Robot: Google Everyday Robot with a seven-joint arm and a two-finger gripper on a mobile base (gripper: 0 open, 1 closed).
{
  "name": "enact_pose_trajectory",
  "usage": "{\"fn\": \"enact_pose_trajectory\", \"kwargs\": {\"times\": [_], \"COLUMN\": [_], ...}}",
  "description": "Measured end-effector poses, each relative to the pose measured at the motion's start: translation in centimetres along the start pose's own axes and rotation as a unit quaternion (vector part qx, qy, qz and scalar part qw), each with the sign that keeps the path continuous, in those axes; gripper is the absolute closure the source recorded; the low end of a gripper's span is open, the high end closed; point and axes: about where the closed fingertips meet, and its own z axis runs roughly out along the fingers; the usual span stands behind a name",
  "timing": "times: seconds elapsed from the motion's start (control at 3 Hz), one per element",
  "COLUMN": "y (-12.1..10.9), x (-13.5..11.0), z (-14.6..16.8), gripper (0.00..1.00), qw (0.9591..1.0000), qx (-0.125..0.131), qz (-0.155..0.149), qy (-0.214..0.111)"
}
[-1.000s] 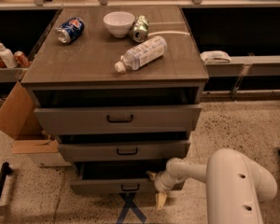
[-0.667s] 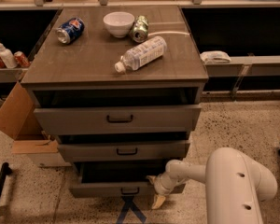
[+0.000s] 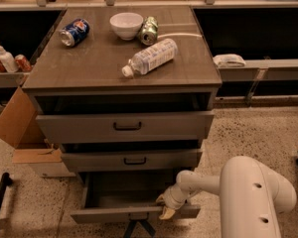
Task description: Open bottom drawer
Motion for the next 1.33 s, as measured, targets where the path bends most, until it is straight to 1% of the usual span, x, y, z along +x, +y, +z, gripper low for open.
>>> {"fn": "enact_pose_trajectory", "kwargs": {"times": [0.33,0.67,1.0,1.33], "y": [2.1,2.5,2.5,4.0], "x": [0.0,0.1,0.1,0.2], "z": [-0.5,-0.5,-0.5,-0.5], "gripper": [0.95,0.00,0.00,0.14], "qw": [0.9999,0.9999,0.9999,0.9997], "qx": [0.007,0.006,0.006,-0.002], "qz": [0.004,0.006,0.006,0.019], "qy": [-0.010,-0.011,-0.011,-0.013]}}
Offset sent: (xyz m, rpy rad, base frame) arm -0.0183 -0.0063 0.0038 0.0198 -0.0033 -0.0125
